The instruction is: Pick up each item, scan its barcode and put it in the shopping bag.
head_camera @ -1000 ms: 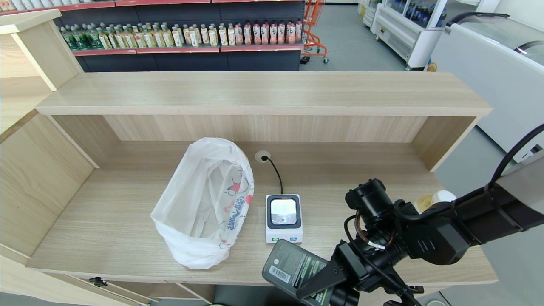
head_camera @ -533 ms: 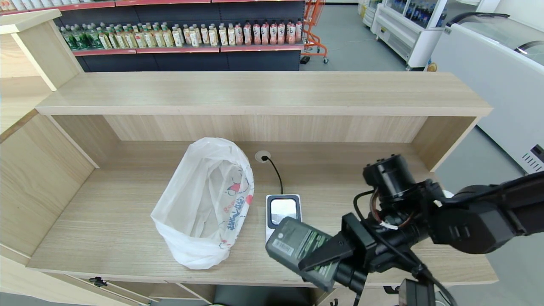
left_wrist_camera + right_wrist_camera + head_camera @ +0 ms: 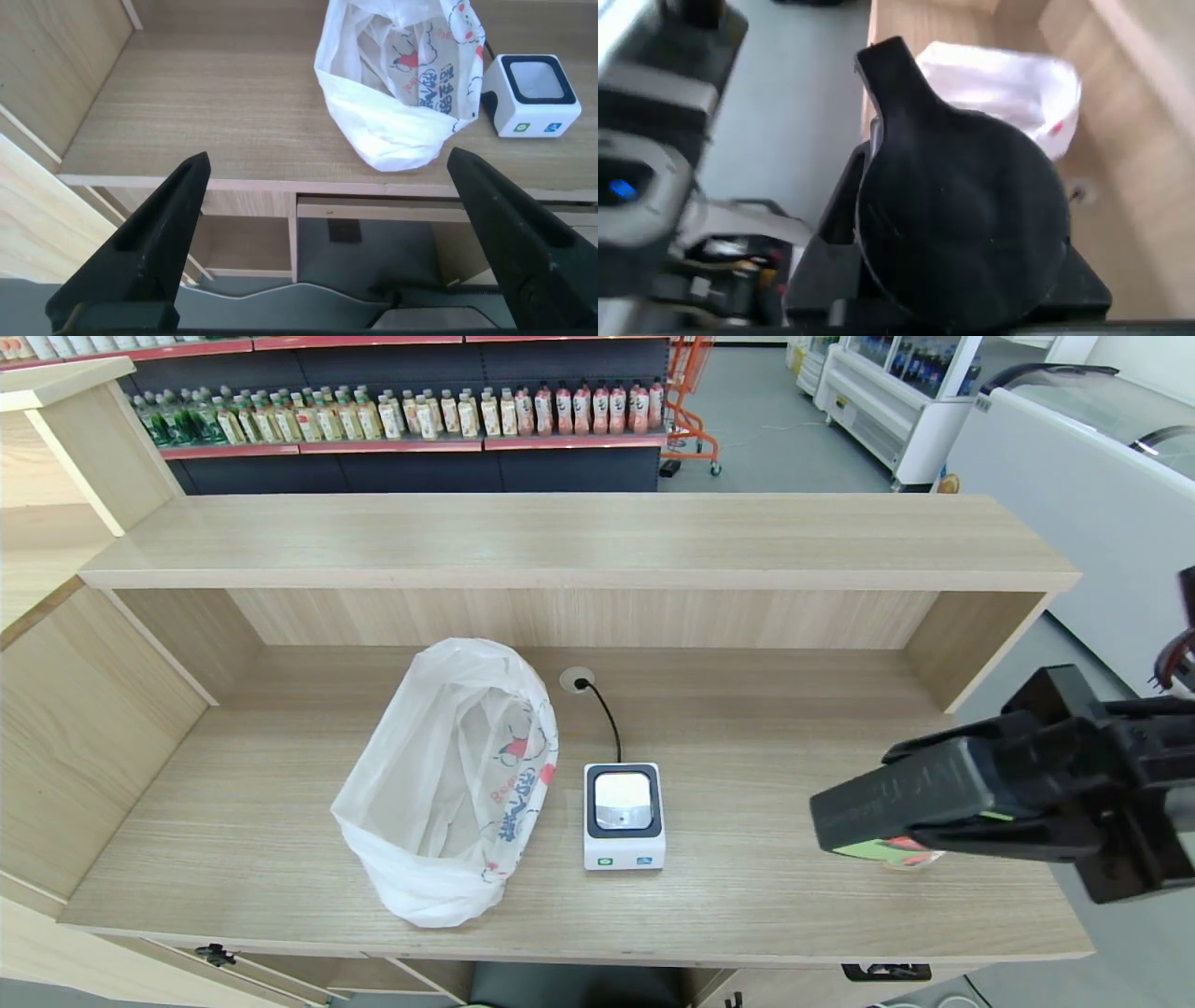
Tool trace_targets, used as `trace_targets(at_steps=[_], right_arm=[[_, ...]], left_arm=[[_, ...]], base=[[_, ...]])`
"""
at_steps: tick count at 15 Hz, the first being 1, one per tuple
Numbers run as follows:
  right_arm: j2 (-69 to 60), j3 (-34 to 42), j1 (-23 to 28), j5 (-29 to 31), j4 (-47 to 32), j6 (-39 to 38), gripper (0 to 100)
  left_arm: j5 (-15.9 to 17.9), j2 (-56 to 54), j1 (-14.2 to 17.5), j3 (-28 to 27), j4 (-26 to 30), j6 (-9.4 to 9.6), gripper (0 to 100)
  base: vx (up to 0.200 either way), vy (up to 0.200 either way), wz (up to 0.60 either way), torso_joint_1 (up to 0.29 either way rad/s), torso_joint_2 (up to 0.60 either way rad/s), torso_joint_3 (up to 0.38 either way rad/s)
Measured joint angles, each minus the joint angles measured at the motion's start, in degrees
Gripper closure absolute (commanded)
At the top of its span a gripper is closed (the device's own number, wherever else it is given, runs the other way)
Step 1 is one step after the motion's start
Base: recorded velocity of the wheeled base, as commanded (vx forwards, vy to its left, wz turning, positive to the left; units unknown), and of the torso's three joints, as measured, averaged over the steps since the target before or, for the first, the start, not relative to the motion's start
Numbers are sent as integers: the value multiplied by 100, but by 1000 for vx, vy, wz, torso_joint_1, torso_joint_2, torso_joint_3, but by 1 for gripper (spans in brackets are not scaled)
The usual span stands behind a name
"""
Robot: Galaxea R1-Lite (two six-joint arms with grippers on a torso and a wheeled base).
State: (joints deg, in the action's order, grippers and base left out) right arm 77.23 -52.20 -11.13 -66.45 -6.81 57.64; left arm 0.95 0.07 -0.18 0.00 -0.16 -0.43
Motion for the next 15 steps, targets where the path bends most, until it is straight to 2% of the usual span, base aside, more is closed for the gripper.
trace_targets(at_steps=[3, 4, 5, 7, 9, 10, 15], right_arm=[[-527, 201, 472, 276, 290, -4640, 100], [-634, 463, 592, 361, 905, -6048, 100], [-683, 848, 681, 457, 1752, -6921, 100], [-549, 1635, 780, 914, 3716, -8049, 100], [-88, 2050, 734, 1782, 4798, -8813, 100], [182, 2114, 628, 2167, 5135, -9160, 100], [822, 2138, 16, 2647, 5309, -9310, 100]], left_arm=[[-5, 0, 0, 0, 0, 0, 0], [-2, 0, 0, 0, 0, 0, 0], [-2, 0, 0, 0, 0, 0, 0], [-5, 0, 0, 0, 0, 0, 0], [-2, 0, 0, 0, 0, 0, 0], [-5, 0, 0, 0, 0, 0, 0], [0, 0, 0, 0, 0, 0, 0]], base=[[0, 0, 0, 0, 0, 0], [0, 0, 0, 0, 0, 0], [0, 0, 0, 0, 0, 0], [0, 0, 0, 0, 0, 0], [0, 0, 0, 0, 0, 0], [0, 0, 0, 0, 0, 0], [0, 0, 0, 0, 0, 0]])
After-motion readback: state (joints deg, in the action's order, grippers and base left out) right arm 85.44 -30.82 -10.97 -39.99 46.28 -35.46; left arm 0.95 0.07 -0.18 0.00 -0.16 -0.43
